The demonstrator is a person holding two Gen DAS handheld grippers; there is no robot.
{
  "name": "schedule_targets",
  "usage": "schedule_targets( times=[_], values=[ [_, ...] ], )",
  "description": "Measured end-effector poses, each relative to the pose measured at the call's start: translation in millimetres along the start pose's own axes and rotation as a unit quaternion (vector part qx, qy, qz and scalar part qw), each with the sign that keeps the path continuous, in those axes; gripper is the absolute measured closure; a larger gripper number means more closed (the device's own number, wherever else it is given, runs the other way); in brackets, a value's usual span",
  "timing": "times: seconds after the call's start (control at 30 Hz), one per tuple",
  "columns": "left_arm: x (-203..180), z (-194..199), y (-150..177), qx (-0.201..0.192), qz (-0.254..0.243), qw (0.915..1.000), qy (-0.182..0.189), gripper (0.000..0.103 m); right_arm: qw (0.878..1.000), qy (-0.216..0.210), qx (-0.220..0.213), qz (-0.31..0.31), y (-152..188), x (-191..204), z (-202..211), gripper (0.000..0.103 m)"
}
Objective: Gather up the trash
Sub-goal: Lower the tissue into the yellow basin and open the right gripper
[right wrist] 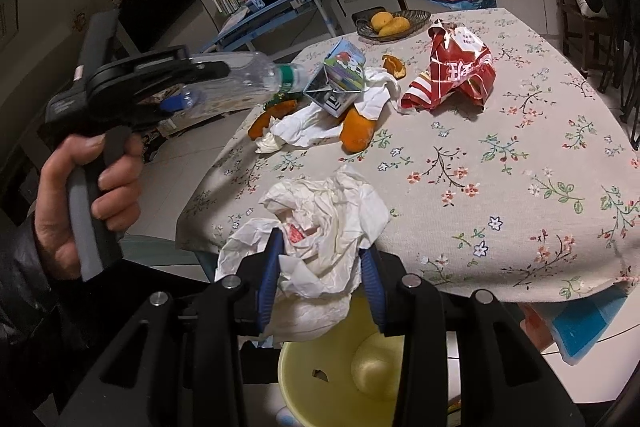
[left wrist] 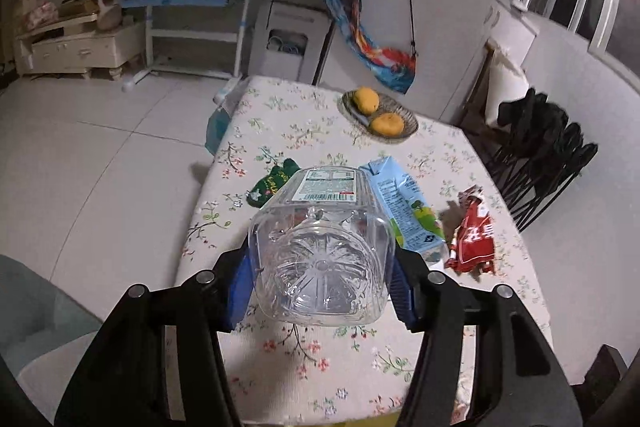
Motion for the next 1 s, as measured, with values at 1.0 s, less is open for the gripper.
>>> schedule_targets(
  times=[1.0],
  values=[
    [-19, 143, 109, -0.03, -0.039, 0.9976, 0.048, 0.048, 0.985, 0.061, 0.156, 0.048, 80, 20, -27, 0.042]
  ],
)
Point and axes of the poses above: each gripper's, at about its wrist camera, not at the fingertips, and z roughly against the way its jaws point, x to its left, y to its underside, the point moved 3 cm from there along -z, roughly the way its jaws point, and after that the axes turned 6 degrees about -z, right-handed, at the moved point
